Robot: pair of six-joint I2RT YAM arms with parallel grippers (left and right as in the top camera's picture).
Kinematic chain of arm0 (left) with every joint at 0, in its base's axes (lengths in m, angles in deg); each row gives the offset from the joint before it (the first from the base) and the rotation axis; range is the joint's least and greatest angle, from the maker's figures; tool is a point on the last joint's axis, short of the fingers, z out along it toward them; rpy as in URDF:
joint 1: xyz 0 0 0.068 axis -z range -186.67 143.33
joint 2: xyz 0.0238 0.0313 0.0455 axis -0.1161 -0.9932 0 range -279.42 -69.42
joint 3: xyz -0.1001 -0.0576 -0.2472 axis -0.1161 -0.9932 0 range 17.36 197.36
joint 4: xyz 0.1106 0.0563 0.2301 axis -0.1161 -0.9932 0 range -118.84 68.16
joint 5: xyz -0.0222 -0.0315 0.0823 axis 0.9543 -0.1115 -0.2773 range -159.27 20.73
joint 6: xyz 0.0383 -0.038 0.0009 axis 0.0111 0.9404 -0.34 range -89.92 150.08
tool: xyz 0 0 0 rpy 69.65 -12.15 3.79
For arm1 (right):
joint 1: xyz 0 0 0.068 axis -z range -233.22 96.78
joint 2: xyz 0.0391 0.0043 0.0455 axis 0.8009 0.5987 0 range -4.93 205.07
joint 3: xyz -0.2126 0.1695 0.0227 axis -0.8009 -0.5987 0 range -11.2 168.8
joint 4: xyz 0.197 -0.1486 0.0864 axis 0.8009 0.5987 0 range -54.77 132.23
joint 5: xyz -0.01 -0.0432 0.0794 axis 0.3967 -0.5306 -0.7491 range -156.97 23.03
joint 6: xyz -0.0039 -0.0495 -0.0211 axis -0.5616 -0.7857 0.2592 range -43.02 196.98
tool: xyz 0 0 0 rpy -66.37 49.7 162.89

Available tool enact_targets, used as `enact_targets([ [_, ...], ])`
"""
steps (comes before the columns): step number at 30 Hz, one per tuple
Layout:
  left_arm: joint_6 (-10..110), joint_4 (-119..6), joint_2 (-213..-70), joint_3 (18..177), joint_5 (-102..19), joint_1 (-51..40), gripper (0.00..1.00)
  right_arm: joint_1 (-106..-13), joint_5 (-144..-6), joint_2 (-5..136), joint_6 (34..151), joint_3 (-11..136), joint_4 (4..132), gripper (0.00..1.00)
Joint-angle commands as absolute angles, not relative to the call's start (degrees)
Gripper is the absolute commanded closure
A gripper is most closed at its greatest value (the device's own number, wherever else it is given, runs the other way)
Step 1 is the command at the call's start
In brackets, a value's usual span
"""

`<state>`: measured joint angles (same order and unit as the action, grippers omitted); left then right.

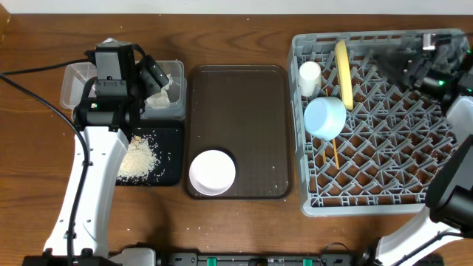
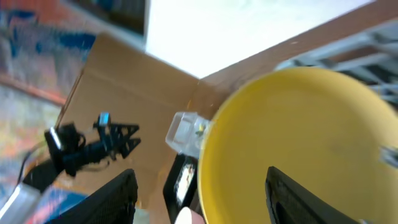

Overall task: Sort waste into correct bins and load items into the dishwasher rack
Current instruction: 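Carry the yellow plate with the right gripper and stand it in the rack, then swing the right gripper back over the pink-white bowl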

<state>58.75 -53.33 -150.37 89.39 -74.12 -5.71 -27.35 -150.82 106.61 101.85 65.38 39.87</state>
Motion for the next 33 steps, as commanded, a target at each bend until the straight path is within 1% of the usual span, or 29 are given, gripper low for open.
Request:
enact_targets([
  [1, 58.6, -53.3, -150.7, 90.2, -74.4, -6.0, 0.05, -26.1, -147.8, 104.9, 104.6, 65.9, 40.3, 0.37],
  [4, 58.6, -53.3, -150.7, 90.2, -74.4, -6.0, 0.05, -25.6, -143.5, 102.6, 104.6, 65.9, 41.7, 0.39],
  [7, 58.6, -53.3, -150.7, 90.2, -74.4, -6.0, 0.05, -25.3, -135.4, 99.1, 102.8, 65.9, 46.0, 0.43],
  [12, 58.6, -53.3, -150.7, 90.2, -74.4, -6.0, 0.05, -26.4, -113.1, 90.5, 90.9, 65.9, 61.2, 0.42],
  [14, 58.6, -53.3, -150.7, 90.2, -74.4, -6.0, 0.05, -27.7, -104.5, 86.9, 85.9, 65.9, 66.6, 0.39],
  [16, 58.6, -53.3, -150.7, 90.2, -74.4, -6.0, 0.05, -28.8, -98.8, 83.7, 84.2, 65.9, 70.3, 0.39],
  [21, 58.6, -53.3, -150.7, 90.2, -74.4, -6.0, 0.05, -31.5, -94.9, 77.7, 84.1, 65.9, 74.8, 0.39],
  [24, 58.6, -53.3, -150.7, 90.2, -74.4, -6.0, 0.05, -34.3, -89.2, 74.9, 84.1, 65.9, 77.8, 0.39],
  [29, 58.6, -53.3, -150.7, 90.2, -74.4, -6.0, 0.05, -42.3, -81.6, 72.7, 83.9, 65.9, 83.3, 0.38],
  [33, 58.6, -53.3, -150.7, 90.2, -74.4, -6.0, 0.05, -50.4, -80.1, 73.2, 83.5, 65.9, 86.8, 0.38],
])
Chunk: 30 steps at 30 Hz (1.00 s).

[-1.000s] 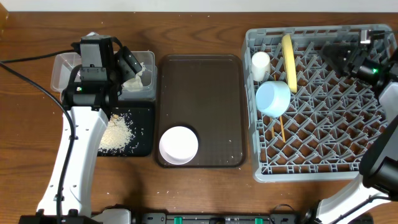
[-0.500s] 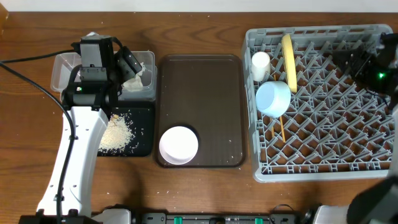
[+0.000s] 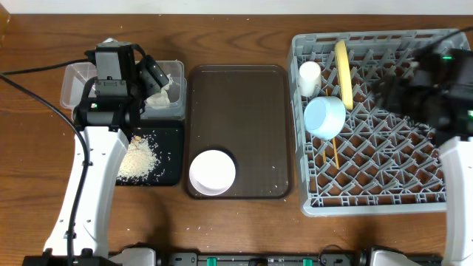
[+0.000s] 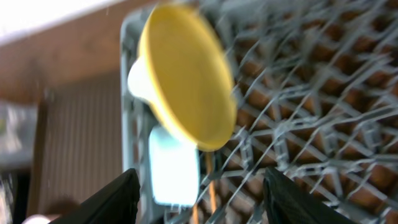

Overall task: Sort waste into correct bins and load items into the dishwasher rack
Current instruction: 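Swing the right gripper back over the pink-white bowl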

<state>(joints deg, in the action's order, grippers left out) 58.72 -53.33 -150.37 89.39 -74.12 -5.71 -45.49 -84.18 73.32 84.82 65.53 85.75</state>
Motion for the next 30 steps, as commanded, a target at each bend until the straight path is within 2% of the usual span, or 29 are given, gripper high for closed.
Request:
enact_targets([
  [1, 58.6, -53.3, -150.7, 90.2, -74.4, -6.0, 0.05, -53.1, -80.1, 73.5, 83.0, 65.9, 87.4, 0.39],
  [4, 58.6, -53.3, -150.7, 90.2, -74.4, -6.0, 0.05, -61.5, -77.9, 74.3, 82.2, 65.9, 88.3, 0.39],
  [5, 58.6, -53.3, -150.7, 90.2, -74.4, -6.0, 0.05, -64.5, -76.1, 74.6, 82.2, 65.9, 88.4, 0.43],
  [8, 58.6, -53.3, -150.7, 90.2, -74.4, -6.0, 0.05, -73.1, -70.6, 75.8, 82.2, 65.9, 87.9, 0.63],
  [9, 58.6, -53.3, -150.7, 90.2, -74.4, -6.0, 0.05, -75.8, -69.3, 76.3, 82.3, 65.9, 87.5, 0.66],
  [19, 58.6, -53.3, -150.7, 90.2, -74.4, -6.0, 0.05, -92.3, -67.8, 85.6, 82.3, 65.9, 80.3, 0.70],
  [30, 58.6, -53.3, -150.7, 90.2, -74.4, -6.0, 0.05, -98.4, -66.1, 97.2, 82.2, 65.9, 76.1, 0.69],
])
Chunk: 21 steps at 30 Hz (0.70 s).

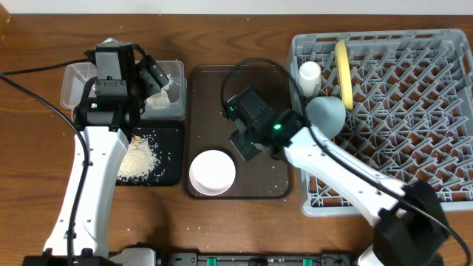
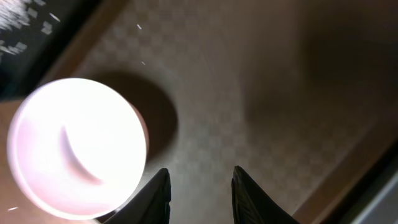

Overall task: Sort waste into correct bins and load items into the dishwasher rack
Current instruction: 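Swing the right gripper back over the pink-white bowl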

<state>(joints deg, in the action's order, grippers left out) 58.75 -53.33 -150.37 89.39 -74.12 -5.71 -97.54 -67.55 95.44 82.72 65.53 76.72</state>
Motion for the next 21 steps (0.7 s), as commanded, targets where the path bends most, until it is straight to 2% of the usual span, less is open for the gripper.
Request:
enact_targets([
  [1, 58.6, -53.3, -150.7, 90.2, -74.4, -6.0, 0.05, -98.6, -66.1, 98.0, 82.2, 65.9, 75.8, 0.69],
  [12, 58.6, -53.3, -150.7, 90.2, -74.4, -6.0, 0.05, -98.8, -66.9, 102.8, 82.0, 65.9, 68.8, 0.78],
  [21, 58.6, -53.3, -150.7, 90.2, -74.4, -6.0, 0.05, -99.1, -67.2, 102.8, 82.0, 65.9, 67.9, 0.78],
])
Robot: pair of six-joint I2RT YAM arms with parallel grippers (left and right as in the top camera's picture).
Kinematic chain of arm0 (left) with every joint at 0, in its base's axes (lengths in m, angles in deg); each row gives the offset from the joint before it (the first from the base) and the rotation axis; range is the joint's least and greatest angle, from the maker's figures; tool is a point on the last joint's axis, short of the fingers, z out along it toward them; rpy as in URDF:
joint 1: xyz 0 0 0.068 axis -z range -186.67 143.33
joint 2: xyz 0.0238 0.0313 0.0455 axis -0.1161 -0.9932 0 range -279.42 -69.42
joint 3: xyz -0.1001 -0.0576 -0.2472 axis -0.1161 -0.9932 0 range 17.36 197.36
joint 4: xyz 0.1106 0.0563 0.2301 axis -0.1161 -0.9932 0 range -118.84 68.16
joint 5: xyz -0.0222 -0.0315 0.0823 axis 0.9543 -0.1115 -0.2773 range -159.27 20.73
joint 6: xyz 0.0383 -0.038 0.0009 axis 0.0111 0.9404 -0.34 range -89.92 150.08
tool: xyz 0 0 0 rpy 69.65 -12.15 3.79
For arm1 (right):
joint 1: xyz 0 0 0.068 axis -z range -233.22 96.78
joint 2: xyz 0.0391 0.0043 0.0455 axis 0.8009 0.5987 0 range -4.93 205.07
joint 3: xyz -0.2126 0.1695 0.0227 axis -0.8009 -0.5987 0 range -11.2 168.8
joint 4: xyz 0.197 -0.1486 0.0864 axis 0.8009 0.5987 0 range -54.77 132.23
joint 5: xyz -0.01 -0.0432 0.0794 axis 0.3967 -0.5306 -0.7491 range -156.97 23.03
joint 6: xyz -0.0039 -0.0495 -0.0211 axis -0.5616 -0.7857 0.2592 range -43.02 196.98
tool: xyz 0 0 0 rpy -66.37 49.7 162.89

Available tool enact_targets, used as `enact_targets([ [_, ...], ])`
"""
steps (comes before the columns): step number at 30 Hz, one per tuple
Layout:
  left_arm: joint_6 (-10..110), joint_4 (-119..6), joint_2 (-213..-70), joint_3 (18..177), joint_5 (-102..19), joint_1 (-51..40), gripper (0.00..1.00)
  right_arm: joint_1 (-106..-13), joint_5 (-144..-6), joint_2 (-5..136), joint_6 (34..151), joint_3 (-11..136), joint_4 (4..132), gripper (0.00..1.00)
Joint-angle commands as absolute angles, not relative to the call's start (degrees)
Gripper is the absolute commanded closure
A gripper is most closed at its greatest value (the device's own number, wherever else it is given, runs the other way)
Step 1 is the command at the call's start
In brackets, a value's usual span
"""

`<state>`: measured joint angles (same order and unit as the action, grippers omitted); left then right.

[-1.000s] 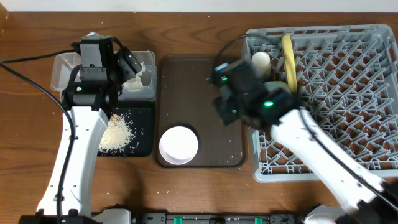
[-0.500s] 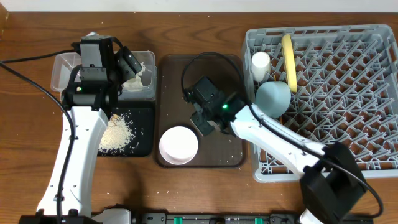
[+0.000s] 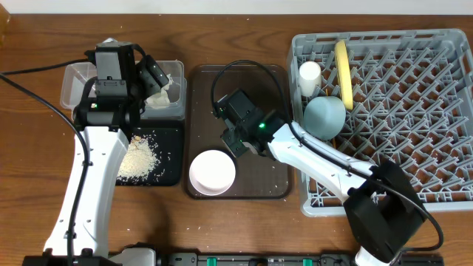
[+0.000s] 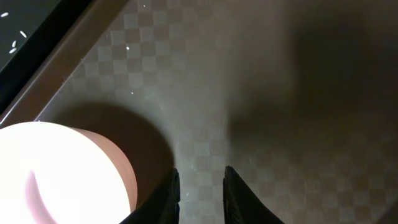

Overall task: Sort waste into correct bins and load items into the dishwasher rack
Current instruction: 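Swing the right gripper back over the pink-white bowl, then lower the right gripper onto the pink-white bowl's rim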

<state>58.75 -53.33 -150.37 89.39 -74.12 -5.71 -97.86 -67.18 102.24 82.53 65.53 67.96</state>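
Observation:
A white bowl (image 3: pixel 213 171) stands at the near end of the brown tray (image 3: pixel 251 89). My right gripper (image 3: pixel 230 140) hangs low over the tray just right of the bowl (image 4: pixel 50 180). In the right wrist view the right gripper (image 4: pixel 200 194) is open by a narrow gap, with only tray surface between the fingers (image 4: pixel 171 196). The left finger is close to the bowl's side. My left gripper (image 3: pixel 151 74) sits over the clear bin (image 3: pixel 74 83); its jaws cannot be made out. The grey rack (image 3: pixel 399 133) holds a yellow plate (image 3: pixel 343 70), a white cup (image 3: pixel 310 77) and a pale blue bowl (image 3: pixel 325 116).
A black bin (image 3: pixel 170 137) with pale crumbs lies left of the tray, in front of the clear bin. White crumpled waste (image 3: pixel 164 90) shows in the clear bin by the left gripper. The right arm stretches from the rack's near side across the tray.
My right gripper has shifted a little left and sits closer to the tray, nearer the white bowl. Its fingers stand closer together. The left arm has not moved.
My right gripper was wide open at the rack's far right corner, facing the yellow plate. Then it was over the rack's right side. Later it was over the tray beside the white bowl, and now it sits lower there with a narrower gap.

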Motion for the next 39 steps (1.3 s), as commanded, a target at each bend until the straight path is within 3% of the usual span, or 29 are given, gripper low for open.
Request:
enact_targets([
  [1, 58.6, -53.3, -150.7, 90.2, -74.4, -6.0, 0.05, -99.1, -67.2, 102.8, 82.0, 65.9, 67.7, 0.78],
  [4, 58.6, -53.3, -150.7, 90.2, -74.4, -6.0, 0.05, -98.7, -68.5, 102.8, 79.8, 65.9, 66.4, 0.78],
  [6, 58.6, -53.3, -150.7, 90.2, -74.4, -6.0, 0.05, -98.3, -72.3, 102.8, 77.5, 65.9, 65.7, 0.58],
  [7, 58.6, -53.3, -150.7, 90.2, -74.4, -6.0, 0.05, -98.2, -75.9, 102.8, 76.1, 65.9, 65.4, 0.58],
  [11, 58.6, -53.3, -150.7, 90.2, -74.4, -6.0, 0.05, -98.3, -77.4, 102.8, 75.0, 65.9, 64.4, 0.76],
  [19, 58.6, -53.3, -150.7, 90.2, -74.4, -6.0, 0.05, -98.3, -74.3, 102.8, 75.1, 65.9, 59.3, 0.90],
  [39, 58.6, -53.3, -150.7, 90.2, -74.4, -6.0, 0.05, -102.3, -76.4, 105.7, 75.2, 65.8, 59.4, 0.91],
])
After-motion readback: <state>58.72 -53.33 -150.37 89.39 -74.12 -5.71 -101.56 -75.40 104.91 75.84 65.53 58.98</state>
